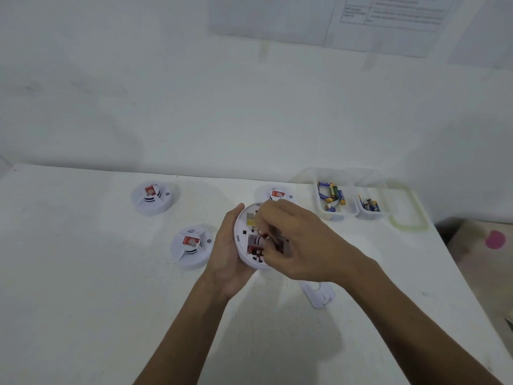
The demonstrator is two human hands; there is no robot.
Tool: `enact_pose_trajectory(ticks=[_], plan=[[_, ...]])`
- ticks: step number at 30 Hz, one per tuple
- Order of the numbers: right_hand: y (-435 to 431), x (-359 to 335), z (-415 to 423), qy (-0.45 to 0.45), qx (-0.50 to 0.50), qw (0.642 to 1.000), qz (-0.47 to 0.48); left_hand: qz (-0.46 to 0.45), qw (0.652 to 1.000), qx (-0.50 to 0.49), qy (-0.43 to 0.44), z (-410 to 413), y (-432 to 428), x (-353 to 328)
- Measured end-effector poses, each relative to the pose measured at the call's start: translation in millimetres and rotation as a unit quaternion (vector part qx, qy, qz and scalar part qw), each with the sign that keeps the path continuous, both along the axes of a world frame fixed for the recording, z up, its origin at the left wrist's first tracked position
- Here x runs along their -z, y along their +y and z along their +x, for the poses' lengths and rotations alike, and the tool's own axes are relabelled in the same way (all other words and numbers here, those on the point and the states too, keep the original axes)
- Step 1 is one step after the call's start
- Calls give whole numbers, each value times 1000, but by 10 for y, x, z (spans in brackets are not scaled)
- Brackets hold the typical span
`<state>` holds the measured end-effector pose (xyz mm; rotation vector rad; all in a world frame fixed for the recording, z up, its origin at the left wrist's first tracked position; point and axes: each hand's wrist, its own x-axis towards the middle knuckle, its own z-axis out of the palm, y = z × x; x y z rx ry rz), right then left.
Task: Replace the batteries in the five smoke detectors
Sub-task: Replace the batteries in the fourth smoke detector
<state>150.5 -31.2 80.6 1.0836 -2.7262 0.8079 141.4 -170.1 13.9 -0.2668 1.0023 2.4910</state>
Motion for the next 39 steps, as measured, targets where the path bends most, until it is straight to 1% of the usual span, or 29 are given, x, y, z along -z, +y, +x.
enact_pose_trajectory(ticks=[3, 9, 12, 15, 19, 24, 27, 29, 34, 39], plan=[[20, -9, 43, -40, 43, 995, -75, 9, 1000, -9, 7, -27, -41, -15], [7, 35, 85, -22, 117, 982, -145, 49, 998, -18, 28, -53, -78, -94], [-11, 68, 123, -37, 172, 975, -133, 51, 997, -42, 24, -67, -78, -91], [-59, 111, 184, -39, 222, 968, -109, 44, 996, -70, 41, -71, -73, -71], [-134, 115, 232, -55, 290, 950, -101, 34, 994, -83, 68, -64, -51, -86], [-216, 118, 252, -35, 311, 943, -109, 19, 990, -95, 98, -56, -37, -93], [-277, 134, 253, -46, 332, 937, -95, 6, 990, -101, 103, -57, -39, -125], [-315, 138, 253, -65, 345, 931, -99, -10, 987, -110, 116, -51, -36, -127], [-365, 142, 227, -176, 369, 890, -202, -74, 971, -151, 171, -37, -44, -102], [-412, 208, 192, -235, 380, 859, -250, -115, 959, -166, 197, -30, -37, -71]])
